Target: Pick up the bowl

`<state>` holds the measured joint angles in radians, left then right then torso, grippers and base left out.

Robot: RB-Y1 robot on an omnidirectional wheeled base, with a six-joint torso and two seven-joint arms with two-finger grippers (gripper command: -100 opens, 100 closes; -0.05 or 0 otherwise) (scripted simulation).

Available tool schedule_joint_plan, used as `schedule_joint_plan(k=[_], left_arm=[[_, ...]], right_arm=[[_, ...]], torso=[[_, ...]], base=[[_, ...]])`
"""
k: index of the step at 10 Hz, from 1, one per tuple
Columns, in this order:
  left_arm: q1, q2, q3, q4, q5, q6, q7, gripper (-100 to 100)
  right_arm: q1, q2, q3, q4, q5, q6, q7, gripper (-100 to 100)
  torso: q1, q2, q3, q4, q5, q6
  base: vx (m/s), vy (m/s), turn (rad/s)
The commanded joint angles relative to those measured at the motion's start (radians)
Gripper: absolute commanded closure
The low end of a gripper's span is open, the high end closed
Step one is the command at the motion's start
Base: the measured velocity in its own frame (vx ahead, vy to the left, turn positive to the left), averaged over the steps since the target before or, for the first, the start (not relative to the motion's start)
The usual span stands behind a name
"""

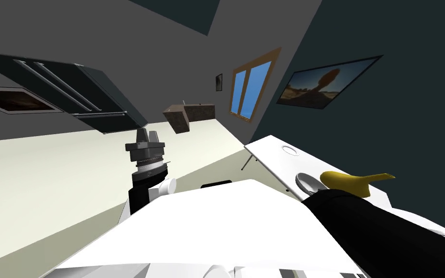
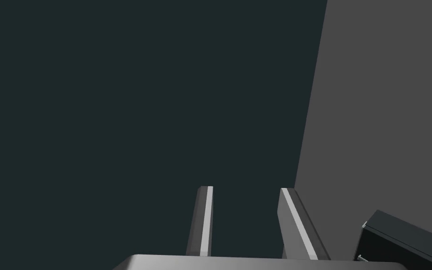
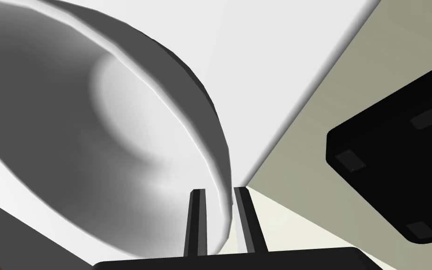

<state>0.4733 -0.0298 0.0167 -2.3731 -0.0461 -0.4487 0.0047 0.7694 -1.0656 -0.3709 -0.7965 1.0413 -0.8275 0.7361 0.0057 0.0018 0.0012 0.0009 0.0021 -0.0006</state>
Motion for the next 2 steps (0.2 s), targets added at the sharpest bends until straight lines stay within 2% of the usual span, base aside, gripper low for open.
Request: schedule_joint_plan(k=[1,2], left_arm=[[0.0,0.0,0.0,0.0,0.0,0.0,0.0,0],[0.0,0.0,0.0,0.0,0.0,0.0,0.0,0]], right_arm=[[0.0,0.0,0.0,0.0,0.0,0.0,0.0,100],[0.002,0.0,-0.004,0.003,-0.001,-0.004,0.005,0]], torso=[[0.0,0.0,0.0,0.0,0.0,0.0],[0.0,0.0,0.0,0.0,-0.001,-0.001]], base=[[0.006,0.0,-0.008],[0.0,0.0,0.0]])
